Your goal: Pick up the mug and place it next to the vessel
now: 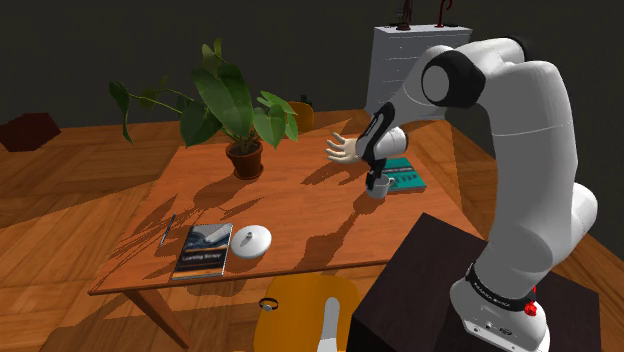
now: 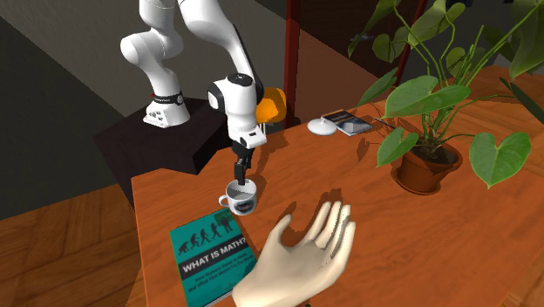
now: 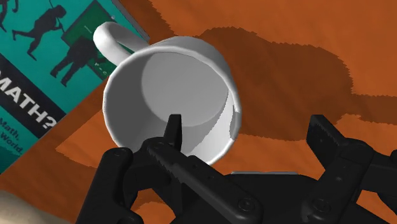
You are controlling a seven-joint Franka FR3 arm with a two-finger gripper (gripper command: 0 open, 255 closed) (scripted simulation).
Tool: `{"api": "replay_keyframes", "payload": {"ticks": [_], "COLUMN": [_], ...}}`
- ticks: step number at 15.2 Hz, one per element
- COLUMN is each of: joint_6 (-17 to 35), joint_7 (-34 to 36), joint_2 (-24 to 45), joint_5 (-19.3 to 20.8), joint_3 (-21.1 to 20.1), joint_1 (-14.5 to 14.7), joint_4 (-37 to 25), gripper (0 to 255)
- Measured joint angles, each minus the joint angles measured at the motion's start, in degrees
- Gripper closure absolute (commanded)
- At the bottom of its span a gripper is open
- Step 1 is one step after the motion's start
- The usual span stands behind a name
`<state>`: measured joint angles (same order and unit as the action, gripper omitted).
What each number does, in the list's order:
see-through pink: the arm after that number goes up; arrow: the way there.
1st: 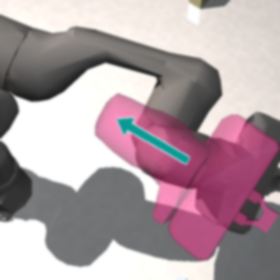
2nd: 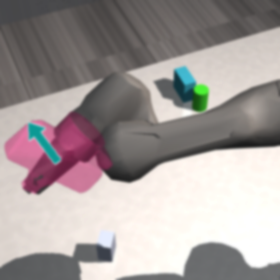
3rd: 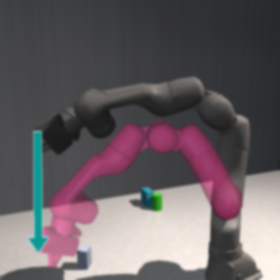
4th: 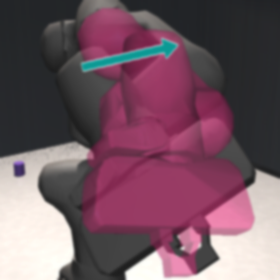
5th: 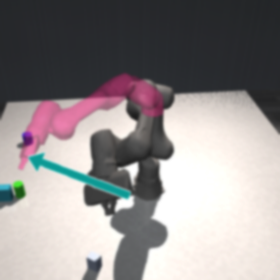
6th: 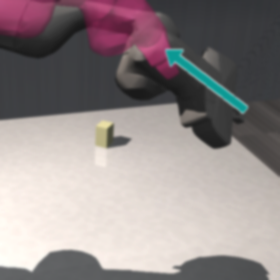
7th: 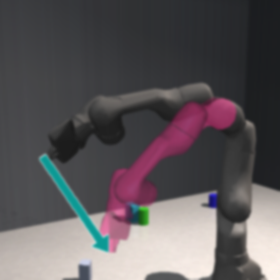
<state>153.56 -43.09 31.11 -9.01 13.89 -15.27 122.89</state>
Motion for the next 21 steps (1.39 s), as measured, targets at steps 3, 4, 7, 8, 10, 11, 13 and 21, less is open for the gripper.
{"api": "replay_keyframes", "payload": {"ticks": [3,4,7,8,10,11,13,21], "joint_6": [1.4,2.0,3.5,3.6,3.8,3.8,3.9,3.9], "joint_7": [-0.7,-0.9,-1.3,-1.4,-1.4,-1.4,-1.4,-1.4], "joint_2": [2.7,3.4,5.8,6.1,6.2,6.3,6.3,6.3], "joint_5": [-0.7,-0.9,-1.5,-1.6,-1.6,-1.6,-1.6,-1.6], "joint_3": [-0.8,-1.0,-1.7,-1.8,-1.9,-1.9,-1.9,-1.9], "joint_1": [-1.0,-1.2,-1.9,-2.0,-2.0,-2.0,-2.1,-2.1], "joint_4": [-1.3,-1.5,-2.4,-2.5,-2.5,-2.5,-2.5,-2.5], "gripper": [0,0,0,0,0,0,0,255]}}
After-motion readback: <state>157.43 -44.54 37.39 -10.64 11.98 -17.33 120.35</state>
